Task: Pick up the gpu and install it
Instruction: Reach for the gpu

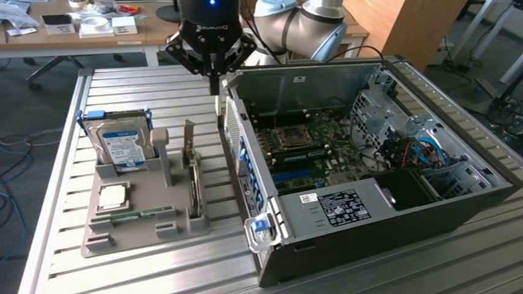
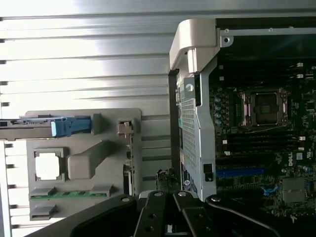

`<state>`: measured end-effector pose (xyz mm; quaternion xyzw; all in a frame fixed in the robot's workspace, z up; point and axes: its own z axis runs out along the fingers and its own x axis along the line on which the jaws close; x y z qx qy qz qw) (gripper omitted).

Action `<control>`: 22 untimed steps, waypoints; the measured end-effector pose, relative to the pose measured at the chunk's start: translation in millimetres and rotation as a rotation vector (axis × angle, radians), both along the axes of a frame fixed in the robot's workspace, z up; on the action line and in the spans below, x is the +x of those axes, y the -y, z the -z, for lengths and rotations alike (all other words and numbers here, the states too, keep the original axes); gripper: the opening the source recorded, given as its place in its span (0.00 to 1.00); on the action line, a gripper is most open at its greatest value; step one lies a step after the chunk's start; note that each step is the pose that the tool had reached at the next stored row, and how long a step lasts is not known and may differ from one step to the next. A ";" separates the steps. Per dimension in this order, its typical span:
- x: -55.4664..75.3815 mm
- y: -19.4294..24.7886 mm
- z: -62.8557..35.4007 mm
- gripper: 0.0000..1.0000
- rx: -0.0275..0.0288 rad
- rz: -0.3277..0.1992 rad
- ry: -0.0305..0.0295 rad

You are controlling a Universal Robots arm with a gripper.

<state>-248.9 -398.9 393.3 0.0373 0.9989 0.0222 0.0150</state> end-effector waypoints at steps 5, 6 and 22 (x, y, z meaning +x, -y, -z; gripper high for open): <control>-13.0 0.0 0.1 0.11 0.0001 0.000 0.0007; -15.2 0.0 0.1 0.11 0.0000 0.000 0.0007; -35.5 0.0 0.4 0.11 0.0001 0.000 0.0008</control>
